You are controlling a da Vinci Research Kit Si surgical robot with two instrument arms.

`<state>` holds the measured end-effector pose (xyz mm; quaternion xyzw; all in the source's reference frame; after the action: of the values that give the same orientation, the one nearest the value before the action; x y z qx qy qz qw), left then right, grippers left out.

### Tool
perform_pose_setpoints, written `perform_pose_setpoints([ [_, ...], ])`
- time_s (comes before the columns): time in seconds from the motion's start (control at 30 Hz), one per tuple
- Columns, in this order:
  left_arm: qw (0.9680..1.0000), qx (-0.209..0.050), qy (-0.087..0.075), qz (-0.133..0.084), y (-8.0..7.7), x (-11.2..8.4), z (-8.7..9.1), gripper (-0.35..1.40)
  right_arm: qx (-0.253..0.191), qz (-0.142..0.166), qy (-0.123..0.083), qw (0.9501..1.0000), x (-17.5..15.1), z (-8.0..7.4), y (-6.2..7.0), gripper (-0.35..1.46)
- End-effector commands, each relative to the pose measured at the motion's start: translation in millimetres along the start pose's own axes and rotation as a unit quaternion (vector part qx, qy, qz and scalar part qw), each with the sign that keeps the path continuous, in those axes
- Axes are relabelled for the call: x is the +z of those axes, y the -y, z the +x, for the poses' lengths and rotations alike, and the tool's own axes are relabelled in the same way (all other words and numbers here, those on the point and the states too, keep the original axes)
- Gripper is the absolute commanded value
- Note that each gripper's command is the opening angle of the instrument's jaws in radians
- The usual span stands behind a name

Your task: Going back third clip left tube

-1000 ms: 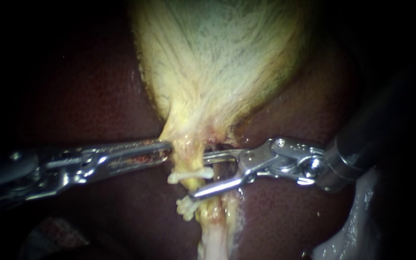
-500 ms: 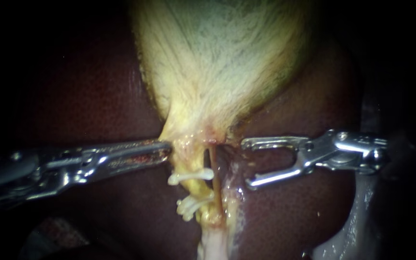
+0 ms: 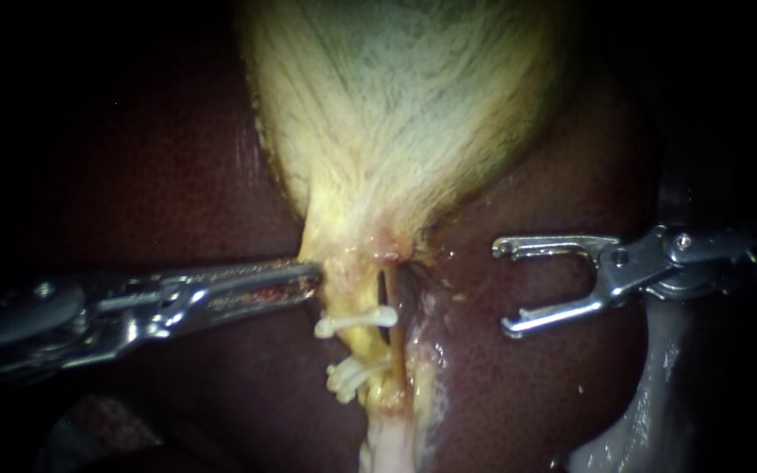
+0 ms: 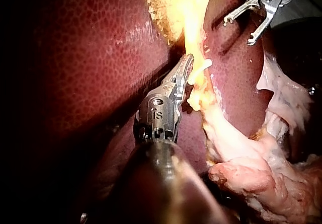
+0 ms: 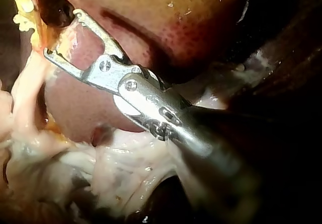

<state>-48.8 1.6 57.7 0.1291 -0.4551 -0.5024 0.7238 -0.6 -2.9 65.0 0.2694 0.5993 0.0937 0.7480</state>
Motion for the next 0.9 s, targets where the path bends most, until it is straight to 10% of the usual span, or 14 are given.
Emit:
perform_pose_setpoints([
  [0.03,1.0,0.0,0.0,-0.001,-0.1,0.4,0.1,-0.35,0.0,0.0,0.0,1.0,0.0,0.0,0.0,0.6],
  [0.9,1.0,0.002,-0.004,-0.001,0.1,3.4,1.0,-0.35,0.0,-0.001,-0.001,1.0,0.4,0.1,0.2,0.6],
])
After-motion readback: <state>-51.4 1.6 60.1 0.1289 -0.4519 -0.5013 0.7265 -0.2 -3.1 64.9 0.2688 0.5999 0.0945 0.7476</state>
